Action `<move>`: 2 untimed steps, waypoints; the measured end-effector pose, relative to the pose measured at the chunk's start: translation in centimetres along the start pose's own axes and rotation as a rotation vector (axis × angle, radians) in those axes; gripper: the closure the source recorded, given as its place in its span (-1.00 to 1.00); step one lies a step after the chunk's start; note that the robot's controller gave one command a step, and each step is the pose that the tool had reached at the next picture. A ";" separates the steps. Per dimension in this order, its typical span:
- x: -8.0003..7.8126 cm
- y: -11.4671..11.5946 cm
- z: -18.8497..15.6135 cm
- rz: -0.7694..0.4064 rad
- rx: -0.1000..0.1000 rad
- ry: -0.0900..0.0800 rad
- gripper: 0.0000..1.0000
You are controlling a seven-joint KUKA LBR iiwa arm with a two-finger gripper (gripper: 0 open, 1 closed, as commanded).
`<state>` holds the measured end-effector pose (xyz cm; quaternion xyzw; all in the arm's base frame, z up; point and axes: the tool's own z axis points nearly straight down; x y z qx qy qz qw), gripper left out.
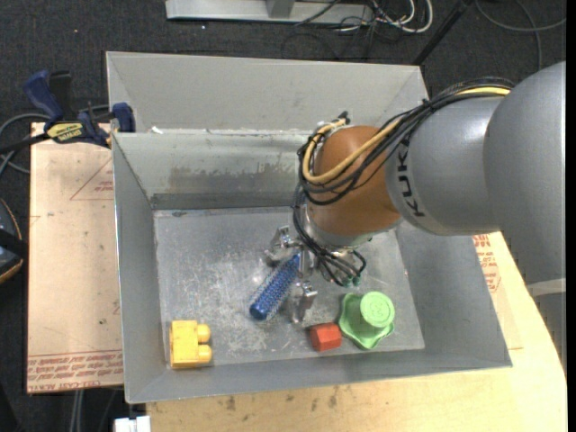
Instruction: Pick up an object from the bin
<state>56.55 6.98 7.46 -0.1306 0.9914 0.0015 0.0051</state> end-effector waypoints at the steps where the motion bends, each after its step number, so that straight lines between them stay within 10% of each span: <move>1: -1.4 0.6 -2.6 -0.109 0.001 0.005 -1.00; 2: -2.0 -0.9 -2.5 -0.222 0.001 0.007 -1.00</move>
Offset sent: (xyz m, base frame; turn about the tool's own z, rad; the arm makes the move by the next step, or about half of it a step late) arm 0.0100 0.0088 0.0254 -0.1111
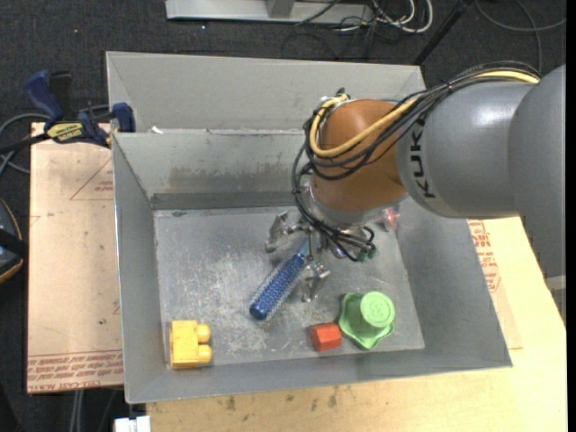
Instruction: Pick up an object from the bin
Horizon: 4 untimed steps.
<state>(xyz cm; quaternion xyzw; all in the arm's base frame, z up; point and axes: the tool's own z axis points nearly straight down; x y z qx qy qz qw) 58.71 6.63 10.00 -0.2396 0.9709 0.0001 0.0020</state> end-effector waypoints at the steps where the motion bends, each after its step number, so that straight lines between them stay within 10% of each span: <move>1: -1.7 0.2 2.4 -0.118 -0.001 0.004 -1.00; 2: -1.8 0.1 2.1 -0.114 -0.001 0.000 -1.00; 3: -2.1 0.1 1.9 -0.113 0.001 -0.007 1.00; 4: -2.3 0.1 -4.5 -0.110 0.001 -0.004 1.00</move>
Offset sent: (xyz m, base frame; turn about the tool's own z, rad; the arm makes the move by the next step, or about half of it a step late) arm 0.0111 0.0095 -0.0300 -0.1228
